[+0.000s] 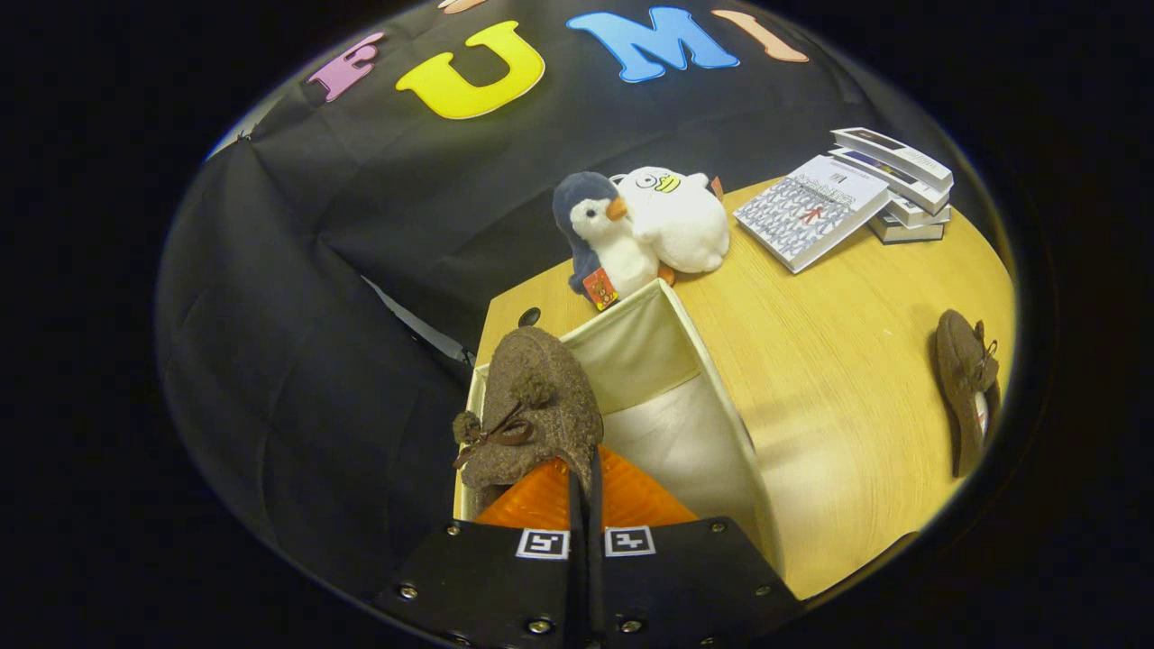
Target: Open the storage box then place both shoes into the box .Put the left shoe in first, then the right shoe, with the right side of both shoes facing outward in a uniform manner.
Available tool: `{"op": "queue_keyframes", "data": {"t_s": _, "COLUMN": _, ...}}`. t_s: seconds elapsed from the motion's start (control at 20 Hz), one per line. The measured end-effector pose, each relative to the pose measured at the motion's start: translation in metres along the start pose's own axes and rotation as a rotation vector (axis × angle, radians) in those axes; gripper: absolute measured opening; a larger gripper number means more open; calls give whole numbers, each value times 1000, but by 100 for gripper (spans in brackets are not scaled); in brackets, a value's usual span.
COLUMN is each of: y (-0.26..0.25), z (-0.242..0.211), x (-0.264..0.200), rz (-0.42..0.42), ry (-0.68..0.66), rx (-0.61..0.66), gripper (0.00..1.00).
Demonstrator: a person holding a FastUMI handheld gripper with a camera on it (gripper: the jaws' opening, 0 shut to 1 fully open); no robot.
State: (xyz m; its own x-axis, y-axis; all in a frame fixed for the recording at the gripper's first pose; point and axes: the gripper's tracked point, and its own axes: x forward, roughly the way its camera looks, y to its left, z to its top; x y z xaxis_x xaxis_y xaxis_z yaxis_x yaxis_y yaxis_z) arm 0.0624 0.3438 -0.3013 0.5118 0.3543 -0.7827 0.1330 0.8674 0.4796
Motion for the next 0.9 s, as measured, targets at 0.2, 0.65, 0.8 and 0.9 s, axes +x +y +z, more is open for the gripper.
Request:
{"op": "queue_keyframes", "data": {"t_s": 0.2, "y": 6, "z": -8, "x": 7, "rz": -1, "ry": 16, "rx": -8, "gripper": 0}}
{"op": "queue_keyframes", "data": {"t_s": 0.65, "y": 38, "z": -14, "x": 5, "rz": 119, "ry": 42, "rx": -40, "gripper": 56}}
{"op": "queue_keyframes", "data": {"t_s": 0.8, "y": 41, "z": 2, "x": -12, "rz": 143, "ry": 3, "rx": -111, "gripper": 87}}
{"op": "queue_keyframes", "data": {"t_s": 0.9, "y": 38, "z": 11, "x": -26, "rz": 159, "ry": -30, "rx": -166, "gripper": 87}}
